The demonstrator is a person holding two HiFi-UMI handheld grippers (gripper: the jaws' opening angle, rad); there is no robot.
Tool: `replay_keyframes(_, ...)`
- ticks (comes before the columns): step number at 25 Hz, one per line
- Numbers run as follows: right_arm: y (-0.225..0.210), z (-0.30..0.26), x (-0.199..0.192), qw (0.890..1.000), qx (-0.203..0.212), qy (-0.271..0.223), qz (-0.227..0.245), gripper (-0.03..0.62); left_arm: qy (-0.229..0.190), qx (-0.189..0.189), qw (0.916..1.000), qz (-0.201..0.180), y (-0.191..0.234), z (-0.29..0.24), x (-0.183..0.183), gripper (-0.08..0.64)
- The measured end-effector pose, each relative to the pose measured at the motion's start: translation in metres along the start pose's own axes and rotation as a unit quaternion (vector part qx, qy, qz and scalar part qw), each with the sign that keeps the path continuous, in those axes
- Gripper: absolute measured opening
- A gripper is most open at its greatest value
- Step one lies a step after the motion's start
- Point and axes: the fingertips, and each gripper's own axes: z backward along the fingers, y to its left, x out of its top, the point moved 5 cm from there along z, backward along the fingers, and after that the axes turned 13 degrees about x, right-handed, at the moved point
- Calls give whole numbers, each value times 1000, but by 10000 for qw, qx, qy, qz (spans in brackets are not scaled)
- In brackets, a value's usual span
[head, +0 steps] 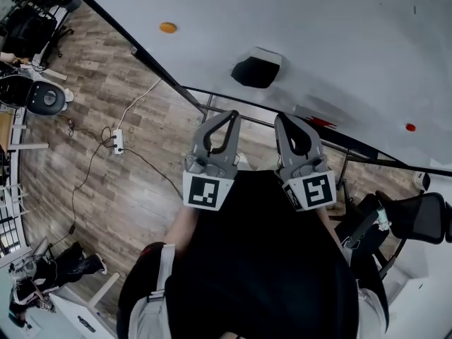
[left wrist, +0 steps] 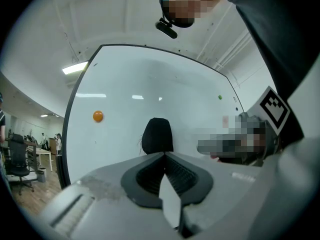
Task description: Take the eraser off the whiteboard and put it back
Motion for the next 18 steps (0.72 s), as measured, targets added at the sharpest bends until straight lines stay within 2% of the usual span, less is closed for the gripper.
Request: replay_keyframes(18, 14, -8, -2, 9994, 337, 75, 61, 2, 287, 309, 9987, 280, 2, 9, -7, 3)
